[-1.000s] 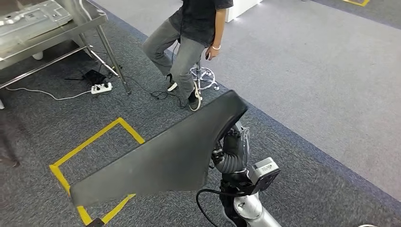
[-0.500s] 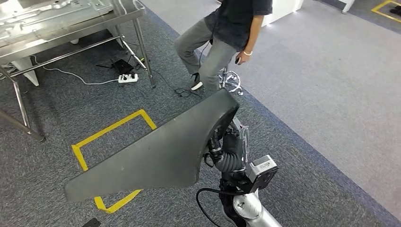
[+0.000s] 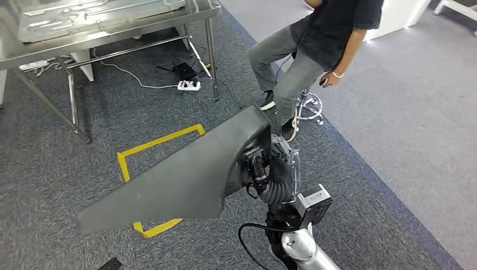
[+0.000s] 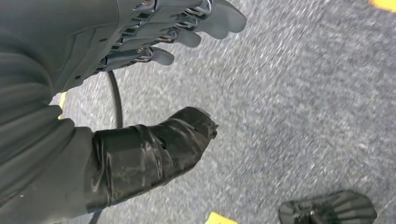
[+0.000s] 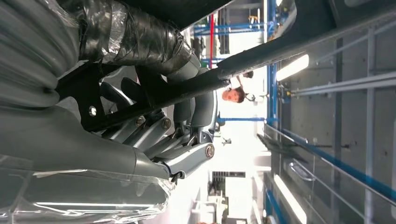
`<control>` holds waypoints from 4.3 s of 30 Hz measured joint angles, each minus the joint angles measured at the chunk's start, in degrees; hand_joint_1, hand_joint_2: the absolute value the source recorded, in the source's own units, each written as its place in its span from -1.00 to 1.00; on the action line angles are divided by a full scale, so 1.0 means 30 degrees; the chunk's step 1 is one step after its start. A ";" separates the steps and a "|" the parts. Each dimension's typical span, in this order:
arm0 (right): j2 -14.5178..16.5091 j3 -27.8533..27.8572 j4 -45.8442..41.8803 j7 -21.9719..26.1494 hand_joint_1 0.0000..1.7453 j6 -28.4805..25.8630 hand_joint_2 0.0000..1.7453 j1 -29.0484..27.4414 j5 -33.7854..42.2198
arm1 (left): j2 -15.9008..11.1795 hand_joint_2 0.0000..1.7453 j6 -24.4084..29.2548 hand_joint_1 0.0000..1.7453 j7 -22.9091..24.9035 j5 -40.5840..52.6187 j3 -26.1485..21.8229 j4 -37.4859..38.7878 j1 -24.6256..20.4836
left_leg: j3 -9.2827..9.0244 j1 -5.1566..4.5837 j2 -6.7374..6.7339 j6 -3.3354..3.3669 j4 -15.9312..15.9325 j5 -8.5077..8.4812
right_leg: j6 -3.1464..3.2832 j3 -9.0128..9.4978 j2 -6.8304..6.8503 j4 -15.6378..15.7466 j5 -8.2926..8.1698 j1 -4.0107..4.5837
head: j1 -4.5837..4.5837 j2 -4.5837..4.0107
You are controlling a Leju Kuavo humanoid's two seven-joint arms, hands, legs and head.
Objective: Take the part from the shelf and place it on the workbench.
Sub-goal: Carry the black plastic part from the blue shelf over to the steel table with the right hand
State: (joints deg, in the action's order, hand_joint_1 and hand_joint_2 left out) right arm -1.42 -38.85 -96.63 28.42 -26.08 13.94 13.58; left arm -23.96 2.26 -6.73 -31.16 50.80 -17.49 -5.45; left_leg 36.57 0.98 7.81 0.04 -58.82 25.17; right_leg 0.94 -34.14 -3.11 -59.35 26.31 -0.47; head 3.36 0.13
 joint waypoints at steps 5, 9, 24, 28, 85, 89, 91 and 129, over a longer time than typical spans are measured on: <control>-0.0011 0.0002 0.0033 -0.0053 0.96 -0.0084 1.00 0.0073 -0.0195 | -0.0024 1.00 -0.0135 -1.00 -0.0058 -0.0002 0.0036 -0.0020 -0.0113 | 0.2126 -0.0010 -0.2266 -0.0368 -0.4197 0.1905 | 0.0344 0.0393 0.1355 0.0315 0.0064 0.0008 | 0.0159 0.0000; -0.0016 -0.0004 0.0058 -0.0064 0.96 -0.0188 1.00 0.0073 -0.0392 | -0.0064 1.00 -0.0281 -1.00 -0.0180 -0.0022 0.0104 -0.0022 -0.0068 | 0.1250 0.0073 -0.2965 -0.0476 -0.2277 0.0421 | 0.0207 0.0579 0.2363 0.0181 0.0392 0.0007 | 0.0166 0.0000; -0.0117 -0.0013 0.0102 -0.0199 0.96 -0.0291 1.00 0.0116 -0.0663 | -0.0168 1.00 -0.0222 -1.00 -0.0218 -0.0029 0.0173 -0.0016 -0.0114 | -0.0284 -0.0109 -0.1005 0.0621 0.0068 -0.0011 | -0.0463 -0.1295 0.0787 -0.3183 0.1230 0.0101 | -0.0071 0.0000; -0.0146 -0.0016 0.0102 -0.0217 0.96 -0.0291 1.00 0.0146 -0.0674 | -0.0135 1.00 -0.0222 -1.00 -0.0218 -0.0024 0.0231 -0.0018 -0.0119 | -0.0161 -0.0048 -0.0129 0.0303 0.0041 -0.0027 | -0.0185 -0.0009 -0.0383 -0.0094 0.0135 0.0083 | -0.0049 0.0000; -0.0177 0.0004 0.0350 0.0559 0.96 0.0934 1.00 0.0186 0.0771 | -0.0268 1.00 -0.0213 -1.00 -0.0218 -0.0024 0.0392 -0.0067 -0.0133 | -0.1274 -0.0115 -0.2972 0.0507 0.0243 0.0779 | -0.0561 -0.1997 0.1254 -0.3497 0.1172 0.0075 | -0.0277 0.0000; -0.0171 0.0025 0.0452 0.0673 0.96 0.1107 1.00 0.0239 0.0893 | -0.0217 1.00 -0.0182 -1.00 -0.0222 -0.0022 0.0393 -0.0071 -0.0101 | -0.1692 -0.0184 -0.3380 0.0295 0.0272 0.1110 | 0.0181 -0.0850 0.2117 0.0027 -0.0514 0.0569 | -0.0217 0.0000; -0.0169 0.0040 0.0494 0.0699 0.96 0.1148 1.00 0.0243 0.0927 | -0.0210 1.00 -0.0153 -1.00 -0.0226 -0.0018 0.0401 -0.0073 -0.0079 | -0.1782 -0.0187 -0.3577 0.0076 0.0200 0.1128 | 0.0392 -0.0724 0.1871 0.0220 -0.0630 0.0594 | -0.0233 0.0002; -0.0126 0.0149 0.1007 0.0930 0.96 0.1158 1.00 0.0370 0.0880 | -0.0290 1.00 -0.0007 -1.00 -0.0257 -0.0018 0.0472 -0.0080 -0.0118 | 0.0761 0.0007 -0.2872 -0.0466 -0.4552 0.3396 | 0.0552 -0.0269 0.0602 0.0190 -0.0370 0.0299 | -0.0126 0.0000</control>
State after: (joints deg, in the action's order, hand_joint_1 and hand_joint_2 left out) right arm -1.79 -38.40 -93.61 31.21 -22.60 15.05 16.22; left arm -24.83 2.24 -7.50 -31.22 52.22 -17.73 -5.80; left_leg 38.86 1.00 -0.81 -1.36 -72.47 35.35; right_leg 2.60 -34.95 -1.31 -58.78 25.20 0.43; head 2.98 0.13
